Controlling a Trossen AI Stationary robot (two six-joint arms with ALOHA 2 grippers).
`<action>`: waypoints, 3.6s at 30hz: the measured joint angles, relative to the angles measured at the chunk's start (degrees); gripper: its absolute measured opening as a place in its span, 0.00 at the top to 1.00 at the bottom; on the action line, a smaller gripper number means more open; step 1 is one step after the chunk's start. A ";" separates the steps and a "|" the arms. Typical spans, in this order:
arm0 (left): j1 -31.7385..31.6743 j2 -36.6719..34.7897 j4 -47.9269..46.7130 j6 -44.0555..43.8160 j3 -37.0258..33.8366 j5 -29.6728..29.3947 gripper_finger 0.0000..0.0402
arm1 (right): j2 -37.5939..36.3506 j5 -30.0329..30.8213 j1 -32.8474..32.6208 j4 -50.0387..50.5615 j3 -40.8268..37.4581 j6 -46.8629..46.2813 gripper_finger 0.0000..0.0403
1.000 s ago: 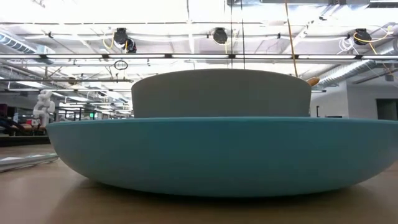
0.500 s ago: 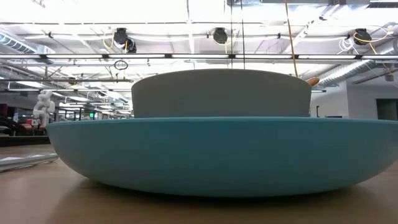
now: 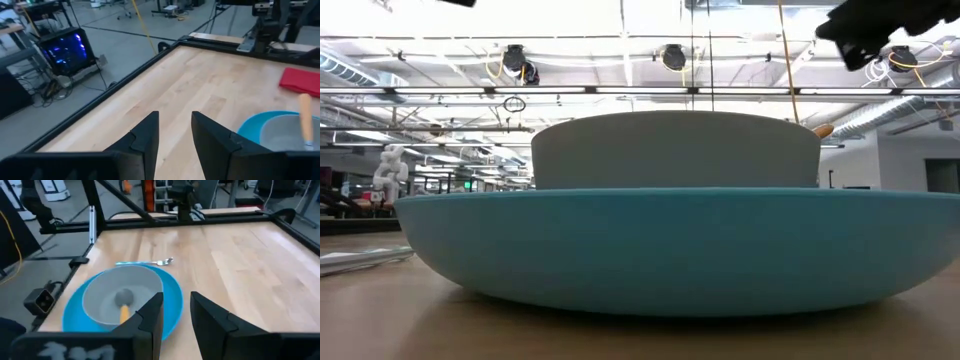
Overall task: Pick and place plate/cup/fork/spoon on tray
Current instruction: Return to Home Position
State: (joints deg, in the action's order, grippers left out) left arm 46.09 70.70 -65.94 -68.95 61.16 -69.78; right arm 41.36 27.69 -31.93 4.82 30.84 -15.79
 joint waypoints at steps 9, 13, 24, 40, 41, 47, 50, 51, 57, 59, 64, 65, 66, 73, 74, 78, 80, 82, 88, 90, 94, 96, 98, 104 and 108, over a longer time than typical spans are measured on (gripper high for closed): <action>-9.91 -0.01 9.62 12.26 -5.73 -0.07 0.70 | -0.35 -15.30 18.99 -0.27 -0.36 9.10 0.79; -13.78 -3.41 9.49 15.54 -6.31 0.08 0.70 | -2.67 -23.12 27.15 0.78 -0.36 11.37 0.79; -11.18 -19.48 14.42 19.43 -13.22 0.61 0.70 | -17.94 -34.12 36.16 6.54 -3.39 13.61 0.79; -10.78 -32.35 79.07 63.69 -44.46 19.57 0.70 | -34.25 -45.27 36.11 -8.42 -19.13 6.19 0.79; -11.98 -32.94 81.73 65.34 -45.97 21.40 0.70 | -34.48 -46.56 36.11 -8.51 -19.13 6.05 0.79; -21.76 -36.31 85.90 66.45 -51.27 30.89 0.70 | -36.16 -54.62 36.11 -9.71 -19.15 4.19 0.79; -27.24 -37.10 85.35 66.58 -51.79 37.73 0.70 | -36.48 -54.98 36.11 -8.88 -19.15 3.39 0.79; -29.02 -37.11 85.51 67.02 -51.79 40.32 0.70 | -36.50 -54.98 36.11 -8.73 -19.15 3.38 0.79; -38.48 -37.11 81.66 65.97 -51.75 50.79 0.70 | -36.50 -54.96 36.34 -6.74 -19.15 5.67 0.79; -40.55 -37.07 78.95 64.17 -51.77 52.94 0.70 | -36.50 -54.94 37.15 -6.75 -19.15 7.51 0.79; -42.13 -37.09 79.16 61.42 -51.75 59.20 0.70 | -36.37 -54.85 39.28 -6.72 -19.34 9.14 0.79; -42.01 -37.03 78.91 61.42 -51.74 59.99 0.70 | -36.35 -54.85 39.53 -6.88 -19.80 9.44 0.79; -41.88 -36.94 77.94 61.42 -51.73 60.24 0.70 | -36.35 -54.85 39.79 -6.88 -20.48 9.55 0.79; -43.53 -36.95 87.13 62.62 -57.69 55.90 0.70 | -36.25 -54.83 41.98 -15.18 -28.00 7.21 0.79; -44.07 -37.00 89.53 62.45 -59.23 56.56 0.70 | -36.24 -54.78 42.29 -17.20 -28.80 6.87 0.79; -45.86 -36.96 88.14 59.78 -60.40 58.09 0.70 | -36.29 -55.04 43.33 -16.61 -29.66 5.99 0.79; -46.21 -36.89 88.72 59.96 -60.49 59.05 0.70 | -36.35 -56.23 43.79 -16.73 -29.27 6.10 0.79; -46.55 -36.84 88.49 60.07 -60.56 59.79 0.70 | -36.33 -57.84 44.32 -16.35 -29.19 6.17 0.79; -46.82 -36.85 88.53 61.23 -60.56 60.80 0.70 | -36.30 -59.09 45.89 -11.76 -29.27 7.21 0.79; -46.82 -36.85 88.49 62.37 -60.56 59.61 0.70 | -36.30 -59.09 46.01 -12.53 -29.30 7.55 0.79; -46.82 -36.85 88.49 64.92 -60.56 54.03 0.70 | -36.33 -59.09 46.01 -13.18 -29.34 8.98 0.79; -46.82 -36.87 88.51 65.03 -60.56 52.13 0.70 | -36.33 -59.08 46.01 -13.18 -29.34 9.77 0.79; -46.82 -36.87 88.49 65.05 -60.56 51.41 0.70 | -36.33 -58.68 46.01 -13.19 -29.34 12.01 0.79; -46.82 -36.87 88.49 62.88 -60.56 51.37 0.70 | -36.22 -45.18 45.99 -12.66 -29.36 19.97 0.79; -46.82 -36.87 88.47 59.13 -60.56 51.47 0.70 | -36.22 -41.67 45.99 -9.83 -29.38 19.96 0.79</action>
State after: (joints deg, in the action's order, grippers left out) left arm -0.73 33.82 22.52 -9.82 0.60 -18.31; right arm 5.15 -13.98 14.06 -5.01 1.46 4.18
